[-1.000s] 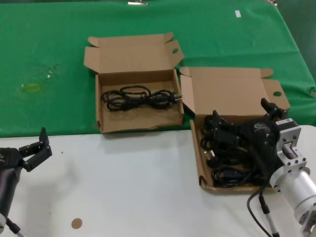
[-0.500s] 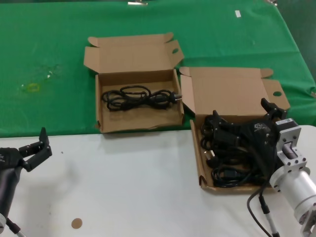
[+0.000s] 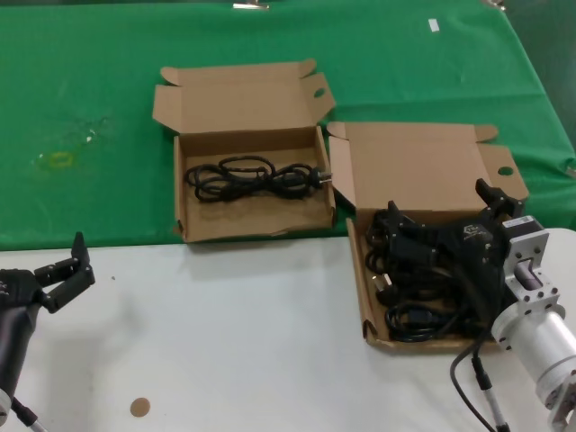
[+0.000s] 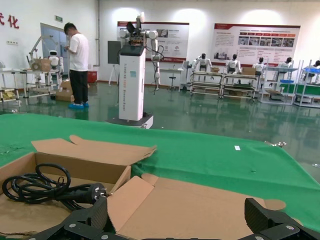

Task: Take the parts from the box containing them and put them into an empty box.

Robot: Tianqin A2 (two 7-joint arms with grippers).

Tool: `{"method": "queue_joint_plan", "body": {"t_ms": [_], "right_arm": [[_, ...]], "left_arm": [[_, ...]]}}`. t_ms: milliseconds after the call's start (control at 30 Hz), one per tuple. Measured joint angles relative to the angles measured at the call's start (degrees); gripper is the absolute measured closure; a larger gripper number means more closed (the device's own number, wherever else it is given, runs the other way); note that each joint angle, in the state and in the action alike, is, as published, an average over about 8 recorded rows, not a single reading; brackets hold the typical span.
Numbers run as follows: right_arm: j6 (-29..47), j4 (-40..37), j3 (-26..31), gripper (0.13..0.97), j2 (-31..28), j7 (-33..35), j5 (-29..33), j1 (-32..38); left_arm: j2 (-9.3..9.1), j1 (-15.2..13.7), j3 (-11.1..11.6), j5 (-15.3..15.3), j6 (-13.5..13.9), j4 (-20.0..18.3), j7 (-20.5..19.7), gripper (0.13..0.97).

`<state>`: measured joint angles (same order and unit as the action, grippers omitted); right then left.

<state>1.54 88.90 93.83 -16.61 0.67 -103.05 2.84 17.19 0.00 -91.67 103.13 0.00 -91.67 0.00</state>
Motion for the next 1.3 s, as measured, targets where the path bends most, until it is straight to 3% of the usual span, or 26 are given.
{"method": "queue_joint_plan", "body": {"t_ms": [1300], "right_arm": [[0.00,0.00,0.00,0.129,0.00,0.00,0.00,0.00]], "left_arm": [[0.00,0.00,0.00,0.00,0.00,0.00,0.00,0.132]]}}
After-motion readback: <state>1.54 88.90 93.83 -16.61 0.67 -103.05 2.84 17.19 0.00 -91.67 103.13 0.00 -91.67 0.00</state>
